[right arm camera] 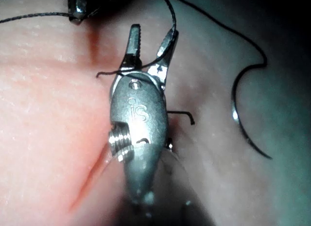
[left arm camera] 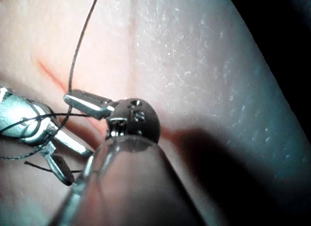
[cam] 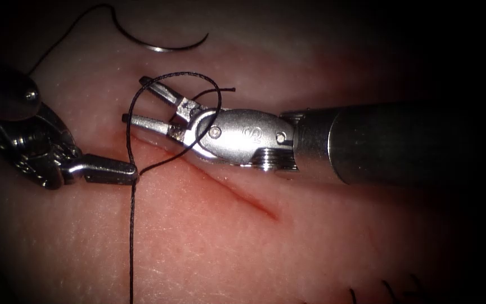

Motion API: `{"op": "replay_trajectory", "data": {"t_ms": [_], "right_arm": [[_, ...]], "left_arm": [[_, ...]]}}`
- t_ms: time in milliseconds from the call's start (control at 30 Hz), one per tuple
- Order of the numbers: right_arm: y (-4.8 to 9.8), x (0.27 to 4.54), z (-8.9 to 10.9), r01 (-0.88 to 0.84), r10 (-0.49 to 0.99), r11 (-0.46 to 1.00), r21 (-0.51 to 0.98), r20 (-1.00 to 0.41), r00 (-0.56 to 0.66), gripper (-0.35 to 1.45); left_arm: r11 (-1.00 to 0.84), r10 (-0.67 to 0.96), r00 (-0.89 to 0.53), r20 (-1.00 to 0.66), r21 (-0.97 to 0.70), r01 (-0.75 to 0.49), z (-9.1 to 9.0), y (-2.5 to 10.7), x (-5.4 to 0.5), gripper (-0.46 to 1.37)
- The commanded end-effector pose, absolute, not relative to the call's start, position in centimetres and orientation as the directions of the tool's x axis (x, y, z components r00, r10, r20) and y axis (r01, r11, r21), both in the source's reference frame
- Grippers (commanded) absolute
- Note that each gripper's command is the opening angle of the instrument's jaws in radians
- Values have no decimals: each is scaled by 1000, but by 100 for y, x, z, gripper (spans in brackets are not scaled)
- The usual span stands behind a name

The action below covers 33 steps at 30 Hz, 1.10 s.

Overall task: Wound Closure
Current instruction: Wrap the suture two times counter-clockwise around the right gripper

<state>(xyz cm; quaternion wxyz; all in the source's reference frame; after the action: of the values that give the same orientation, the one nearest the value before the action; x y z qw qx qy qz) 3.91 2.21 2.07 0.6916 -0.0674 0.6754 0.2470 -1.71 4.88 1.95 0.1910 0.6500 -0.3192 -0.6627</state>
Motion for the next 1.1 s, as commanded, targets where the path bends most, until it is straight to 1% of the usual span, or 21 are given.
{"op": "replay_trajectory", "data": {"t_ms": [33,233,367,533,567,600,633,667,800,867,1000,1100], "right_arm": [[221,391,206,-431,251,869,241,-967,-34,44],[225,390,209,-431,252,870,240,-967,-31,48],[226,389,210,-427,254,873,238,-967,-20,45],[227,390,213,-425,255,874,236,-967,-12,36],[227,390,213,-423,255,875,235,-967,-10,27],[227,391,214,-415,254,879,236,-967,-11,4],[226,391,214,-409,254,881,236,-967,-11,-11],[226,391,214,-391,252,890,237,-968,-12,-35],[223,393,214,-366,251,900,238,-968,-11,-35],[221,394,215,-328,244,914,239,-969,-27,-35],[217,396,217,-267,252,932,244,-968,-5,-35],[216,398,218,-262,258,932,249,-966,-3,-35]], "left_arm": [[-728,-664,-81,-744,667,-161,195,488,-171,-35],[-773,-610,-68,-790,611,-170,194,488,-170,-35],[-799,-574,-60,-817,575,-175,189,489,-170,-35],[-827,-537,-34,-843,534,-175,180,491,-168,-35],[-837,-521,-29,-853,518,-176,179,492,-168,-35],[-847,-505,-23,-863,501,-176,177,493,-167,-35],[-850,-500,-21,-866,496,-177,177,493,-167,-35],[-856,-490,-19,-872,485,-178,176,493,-166,-35],[-897,-410,0,-912,403,-182,175,495,-165,-35],[-916,-366,13,-931,358,-182,174,496,-164,-35],[-929,-325,18,-946,316,-191,172,498,-161,-35],[-942,-285,28,-958,275,-191,172,500,-158,-35]]}}
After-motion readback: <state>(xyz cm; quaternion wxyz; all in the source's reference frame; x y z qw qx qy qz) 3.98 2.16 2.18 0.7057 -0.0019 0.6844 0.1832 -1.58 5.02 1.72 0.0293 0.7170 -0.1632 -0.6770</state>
